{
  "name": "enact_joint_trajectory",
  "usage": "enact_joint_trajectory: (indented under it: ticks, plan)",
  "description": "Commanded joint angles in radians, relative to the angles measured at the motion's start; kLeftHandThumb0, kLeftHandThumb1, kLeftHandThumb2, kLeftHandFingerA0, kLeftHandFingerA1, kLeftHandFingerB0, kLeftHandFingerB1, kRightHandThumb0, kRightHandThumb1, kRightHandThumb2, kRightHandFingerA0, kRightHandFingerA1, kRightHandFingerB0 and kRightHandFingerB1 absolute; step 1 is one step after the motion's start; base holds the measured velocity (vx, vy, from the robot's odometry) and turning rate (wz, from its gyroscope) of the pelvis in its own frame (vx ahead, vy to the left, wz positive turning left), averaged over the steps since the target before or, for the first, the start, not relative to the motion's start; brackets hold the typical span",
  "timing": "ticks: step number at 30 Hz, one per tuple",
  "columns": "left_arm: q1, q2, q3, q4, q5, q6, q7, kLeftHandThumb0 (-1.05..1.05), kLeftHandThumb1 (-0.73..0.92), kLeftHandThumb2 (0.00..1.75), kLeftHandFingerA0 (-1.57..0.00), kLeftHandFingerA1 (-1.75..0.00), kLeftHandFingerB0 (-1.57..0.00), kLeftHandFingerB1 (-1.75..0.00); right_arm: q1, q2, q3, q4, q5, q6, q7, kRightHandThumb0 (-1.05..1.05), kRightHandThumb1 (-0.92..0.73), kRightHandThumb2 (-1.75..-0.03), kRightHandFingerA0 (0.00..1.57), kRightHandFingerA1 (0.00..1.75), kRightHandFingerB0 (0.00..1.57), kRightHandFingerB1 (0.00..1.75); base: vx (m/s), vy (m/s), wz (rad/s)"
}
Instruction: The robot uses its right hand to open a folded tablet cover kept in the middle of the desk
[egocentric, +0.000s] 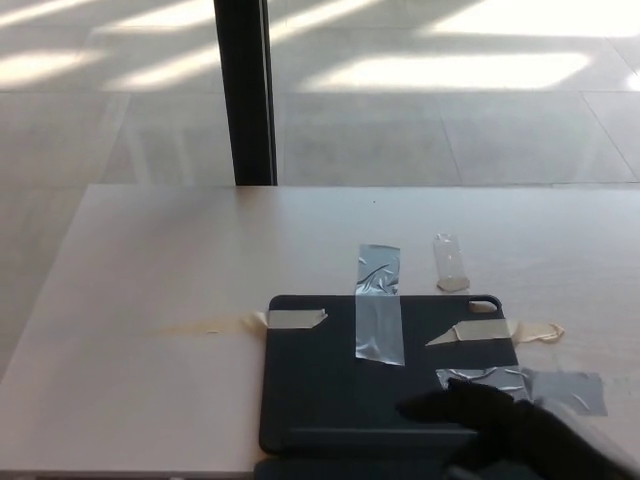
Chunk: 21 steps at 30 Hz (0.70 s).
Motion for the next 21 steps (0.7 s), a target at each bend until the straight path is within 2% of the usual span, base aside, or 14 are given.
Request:
enact_joint_trajectory:
  ticks: [1, 4, 5, 10, 11, 12, 13, 14, 21]
  plan:
    - [0.003, 0.023, -0.008, 0.004, -0.007, 0.015, 0.001, -0.8, 0.89, 0.66, -0.8, -0.78, -0.55, -0.68, -0.068, -0.006, -0.003, -0.012, 0.018, 0.04, 0.024, -0.83, -0.92, -0.7, 0.69, 0.6, 0.45, 0.41, 0.0, 0.0, 0.0]
    - [-0.004, 0.022, -0.006, 0.007, -0.014, 0.019, 0.009, -0.79, 0.88, 0.66, -0.8, -0.78, -0.54, -0.67, -0.106, -0.021, 0.014, 0.037, -0.024, -0.019, -0.01, -0.87, -0.92, -0.72, 0.68, 0.61, 0.48, 0.42, 0.0, 0.0, 0.0]
    - [-0.004, 0.022, -0.005, 0.007, -0.015, 0.019, 0.009, -0.79, 0.88, 0.66, -0.79, -0.78, -0.54, -0.67, -0.112, -0.025, 0.018, 0.051, -0.031, -0.029, -0.014, -0.9, -0.92, -0.73, 0.61, 0.54, 0.48, 0.43, 0.0, 0.0, 0.0]
    - [-0.002, 0.022, -0.005, 0.0, -0.023, 0.02, -0.004, -0.8, 0.88, 0.66, -0.75, -0.77, -0.53, -0.66, -0.108, -0.066, 0.063, 0.177, -0.098, -0.129, -0.072, -0.86, -0.92, -0.69, 0.61, 0.52, 0.48, 0.42, 0.0, 0.0, 0.0]
    - [-0.003, 0.022, -0.005, 0.0, -0.022, 0.02, 0.0, -0.8, 0.88, 0.66, -0.75, -0.76, -0.53, -0.66, -0.104, -0.072, 0.072, 0.198, -0.1, -0.135, -0.072, -0.9, -0.74, -0.86, 0.57, 0.58, 0.44, 0.48, 0.0, 0.0, 0.0]
    - [-0.006, 0.022, -0.006, 0.003, -0.022, 0.022, 0.006, -0.8, 0.87, 0.66, -0.78, -0.77, -0.52, -0.65, -0.096, -0.086, 0.093, 0.254, -0.118, -0.173, -0.092, -0.9, -0.74, -0.86, 0.6, 0.58, 0.44, 0.48, 0.0, 0.0, 0.0]
    - [-0.006, 0.022, -0.007, 0.003, -0.022, 0.023, 0.007, -0.8, 0.87, 0.66, -0.78, -0.77, -0.52, -0.65, -0.095, -0.088, 0.096, 0.264, -0.12, -0.182, -0.098, -0.9, -0.74, -0.86, 0.6, 0.58, 0.44, 0.48, 0.0, 0.0, 0.0]
    - [-0.005, 0.022, -0.007, 0.002, -0.023, 0.021, 0.005, -0.81, 0.87, 0.65, -0.78, -0.78, -0.54, -0.67, -0.092, -0.098, 0.108, 0.298, -0.129, -0.203, -0.105, -0.84, -0.9, -0.67, 0.62, 0.52, 0.46, 0.41, 0.0, 0.0, 0.0]
    - [-0.001, 0.02, -0.011, 0.005, -0.019, 0.013, 0.002, -0.81, 0.88, 0.65, -0.77, -0.77, -0.54, -0.66, -0.111, -0.138, 0.159, 0.536, -0.17, -0.363, -0.207, -0.88, -0.92, -0.69, 0.63, 0.58, 0.49, 0.44, 0.0, 0.0, 0.0]
